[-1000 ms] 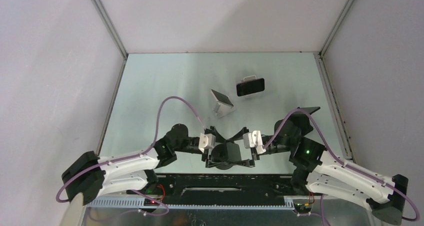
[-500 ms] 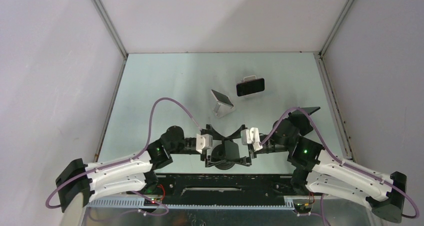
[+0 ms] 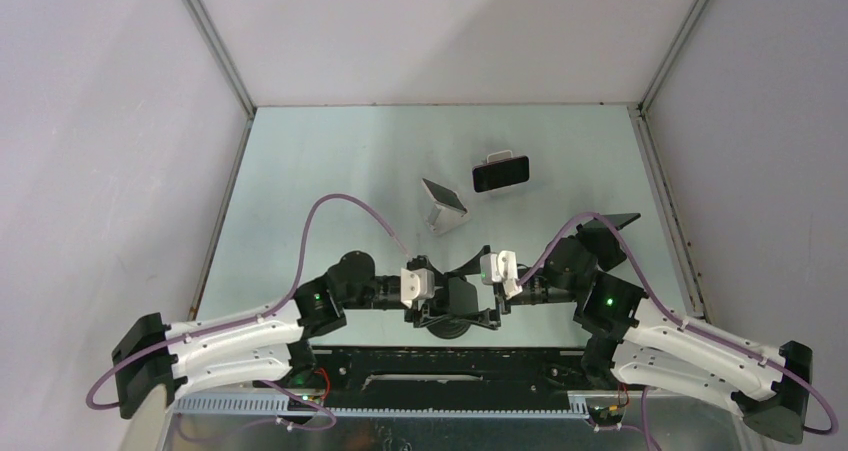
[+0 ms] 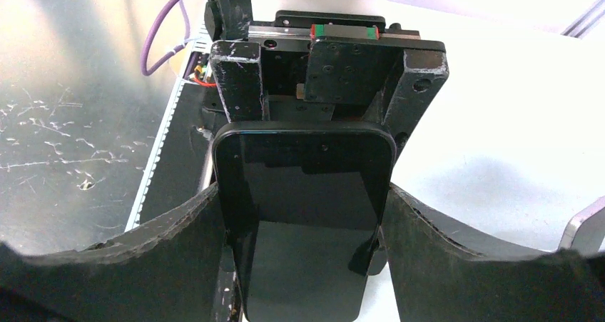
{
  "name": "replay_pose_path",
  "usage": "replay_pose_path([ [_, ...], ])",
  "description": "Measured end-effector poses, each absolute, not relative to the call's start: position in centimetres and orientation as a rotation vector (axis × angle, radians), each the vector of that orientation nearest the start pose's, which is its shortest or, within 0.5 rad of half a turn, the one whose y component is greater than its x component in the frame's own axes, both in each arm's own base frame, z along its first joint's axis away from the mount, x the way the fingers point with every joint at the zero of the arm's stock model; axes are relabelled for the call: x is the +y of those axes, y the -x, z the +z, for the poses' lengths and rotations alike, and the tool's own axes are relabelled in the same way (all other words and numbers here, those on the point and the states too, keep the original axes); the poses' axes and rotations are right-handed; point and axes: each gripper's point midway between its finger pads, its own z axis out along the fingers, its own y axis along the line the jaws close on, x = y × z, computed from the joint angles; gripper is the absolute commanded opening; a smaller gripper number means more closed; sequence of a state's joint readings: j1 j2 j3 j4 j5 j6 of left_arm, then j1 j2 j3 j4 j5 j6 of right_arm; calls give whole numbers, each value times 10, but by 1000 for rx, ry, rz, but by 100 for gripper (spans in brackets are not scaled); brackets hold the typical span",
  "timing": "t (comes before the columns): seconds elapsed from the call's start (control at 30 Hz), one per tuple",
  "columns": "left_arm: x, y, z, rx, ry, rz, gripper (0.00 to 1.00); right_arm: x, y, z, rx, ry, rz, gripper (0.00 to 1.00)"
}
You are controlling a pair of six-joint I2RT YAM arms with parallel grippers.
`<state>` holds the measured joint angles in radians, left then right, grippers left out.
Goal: Remove the phone from the phone stand
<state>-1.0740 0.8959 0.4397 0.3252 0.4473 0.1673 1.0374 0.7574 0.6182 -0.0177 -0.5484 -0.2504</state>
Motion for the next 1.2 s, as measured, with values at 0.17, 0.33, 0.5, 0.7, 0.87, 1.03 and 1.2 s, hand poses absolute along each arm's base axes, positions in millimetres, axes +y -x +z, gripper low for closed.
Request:
replay_pose_path([
  [0.17, -322, -95, 194, 1257, -1330, -1036, 64, 300, -81, 245, 1162, 1402, 1042, 0],
  [0.33, -321, -97, 195, 1258, -1327, -1020, 72, 301, -81, 245, 1166, 1399, 1047, 0],
  [0.5, -321, -98, 196, 1257, -1320, -1006, 61, 301, -81, 245, 1167, 1398, 1049, 0],
  [0.7, -321, -93, 196, 1253, -1335, -1019, 35, 301, -82, 245, 1171, 1392, 1042, 0],
  [0.87, -321, -89, 194, 1266, -1340, -1042, 4, 301, -85, 244, 1172, 1390, 1027, 9],
  [1.03, -320, -89, 194, 1274, -1335, -1042, 0, 301, -85, 245, 1172, 1388, 1025, 84],
  [1.2, -318, -88, 195, 1269, -1338, -1035, 0, 299, -83, 247, 1163, 1388, 1033, 99],
])
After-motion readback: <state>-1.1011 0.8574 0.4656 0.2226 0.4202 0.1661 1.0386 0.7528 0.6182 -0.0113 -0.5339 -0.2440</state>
